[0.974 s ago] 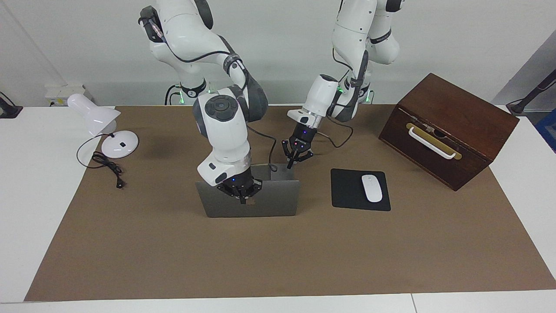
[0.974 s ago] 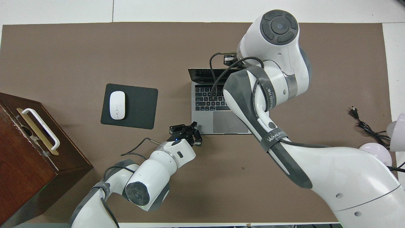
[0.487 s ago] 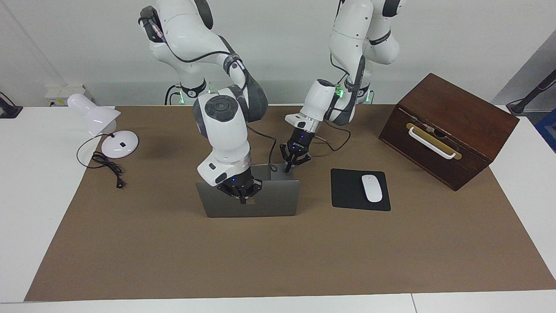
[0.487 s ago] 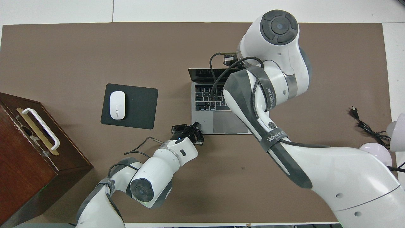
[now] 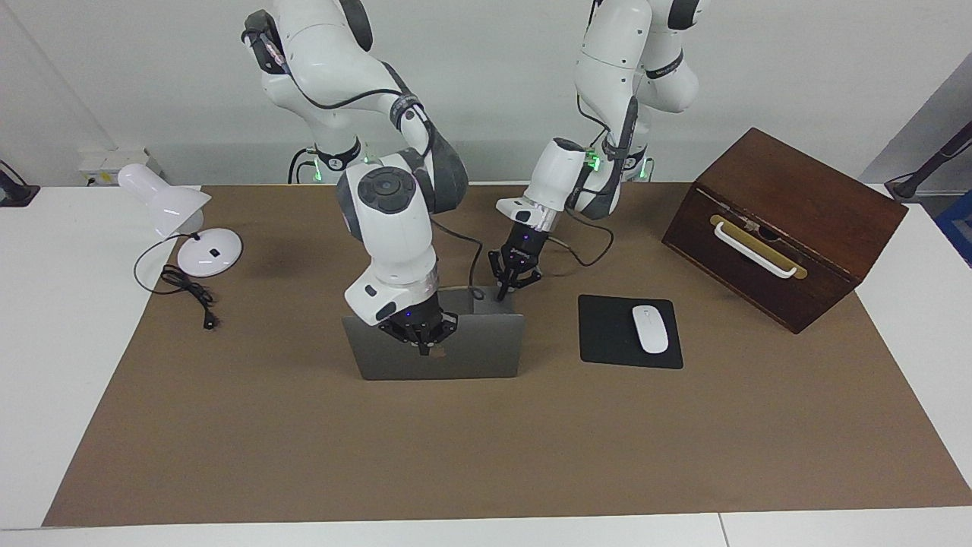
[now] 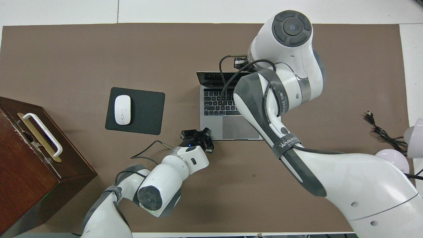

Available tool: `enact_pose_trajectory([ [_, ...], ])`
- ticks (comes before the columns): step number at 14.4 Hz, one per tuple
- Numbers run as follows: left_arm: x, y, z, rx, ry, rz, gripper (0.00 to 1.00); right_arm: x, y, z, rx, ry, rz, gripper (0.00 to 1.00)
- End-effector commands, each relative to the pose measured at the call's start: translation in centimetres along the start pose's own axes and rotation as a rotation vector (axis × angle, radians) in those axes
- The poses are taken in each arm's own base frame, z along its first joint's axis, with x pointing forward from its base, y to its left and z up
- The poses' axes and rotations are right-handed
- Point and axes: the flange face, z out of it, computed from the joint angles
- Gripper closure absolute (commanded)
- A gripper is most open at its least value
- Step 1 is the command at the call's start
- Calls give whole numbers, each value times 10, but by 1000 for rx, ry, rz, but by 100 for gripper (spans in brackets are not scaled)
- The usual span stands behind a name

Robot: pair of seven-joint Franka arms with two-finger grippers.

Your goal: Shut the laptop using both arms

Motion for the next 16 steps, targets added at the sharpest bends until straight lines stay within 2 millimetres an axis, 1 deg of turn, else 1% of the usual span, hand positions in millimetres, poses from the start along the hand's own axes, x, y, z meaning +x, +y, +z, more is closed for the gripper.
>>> enact_pose_trajectory([
  [1,-14,-15,4,24,-21,41,100,-18,4,-7,9,-87,33,100],
  [3,-16,-18,4,28,-26,45,100,-27,5,-3,42,-154,58,100],
  [6,-18,-20,4,30,-30,54,100,-42,13,8,52,-209,80,100],
  [7,-22,-21,4,31,-38,54,100,-47,14,12,47,-220,80,100],
  [9,-21,-28,4,40,-39,71,100,-59,20,21,36,-235,82,100],
  [12,-23,-28,5,40,-42,75,100,-77,27,39,38,-218,86,100],
  [14,-23,-28,5,40,-42,78,100,-82,30,47,41,-208,84,100],
  [16,-23,-28,5,40,-43,78,100,-83,30,48,54,-206,90,100],
])
